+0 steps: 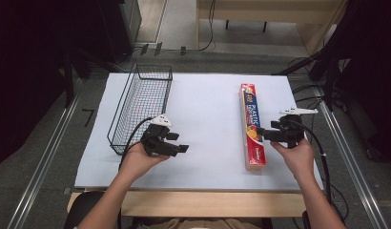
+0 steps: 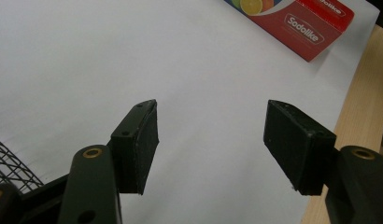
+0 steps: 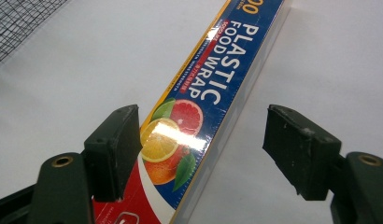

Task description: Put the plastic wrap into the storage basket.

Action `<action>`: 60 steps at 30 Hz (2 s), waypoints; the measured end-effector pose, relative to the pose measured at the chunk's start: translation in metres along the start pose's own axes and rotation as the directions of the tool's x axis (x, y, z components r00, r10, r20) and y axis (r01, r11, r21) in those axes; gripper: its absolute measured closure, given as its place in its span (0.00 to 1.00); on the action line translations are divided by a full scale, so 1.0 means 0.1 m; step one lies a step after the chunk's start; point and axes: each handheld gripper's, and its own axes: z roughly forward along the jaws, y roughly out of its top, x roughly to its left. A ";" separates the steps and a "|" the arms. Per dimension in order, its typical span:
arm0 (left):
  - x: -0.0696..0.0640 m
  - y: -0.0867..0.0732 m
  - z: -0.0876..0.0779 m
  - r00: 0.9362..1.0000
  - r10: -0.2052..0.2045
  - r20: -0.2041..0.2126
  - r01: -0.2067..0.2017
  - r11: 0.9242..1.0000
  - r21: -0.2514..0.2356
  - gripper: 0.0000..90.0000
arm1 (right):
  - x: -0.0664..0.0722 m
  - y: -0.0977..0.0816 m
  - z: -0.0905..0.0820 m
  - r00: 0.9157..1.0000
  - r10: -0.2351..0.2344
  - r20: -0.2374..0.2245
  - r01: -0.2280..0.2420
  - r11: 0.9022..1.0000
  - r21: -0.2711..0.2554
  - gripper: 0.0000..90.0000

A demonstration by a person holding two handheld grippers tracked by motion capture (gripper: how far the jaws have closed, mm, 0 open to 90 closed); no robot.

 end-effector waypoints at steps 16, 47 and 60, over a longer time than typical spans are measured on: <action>-0.06 0.00 0.07 1.000 0.020 -0.018 -0.020 0.999 0.027 0.44 | -0.01 -0.03 0.02 1.000 0.009 -0.002 -0.009 0.999 0.039 0.38; -0.05 0.01 0.08 1.000 0.018 0.008 -0.018 1.000 0.009 0.43 | 0.02 -0.08 0.01 1.000 0.014 -0.003 -0.014 0.997 0.076 0.42; -0.07 0.01 0.09 1.000 0.025 0.005 -0.025 1.000 0.018 0.42 | 0.02 0.01 0.10 0.999 0.029 0.016 -0.031 0.995 0.099 0.40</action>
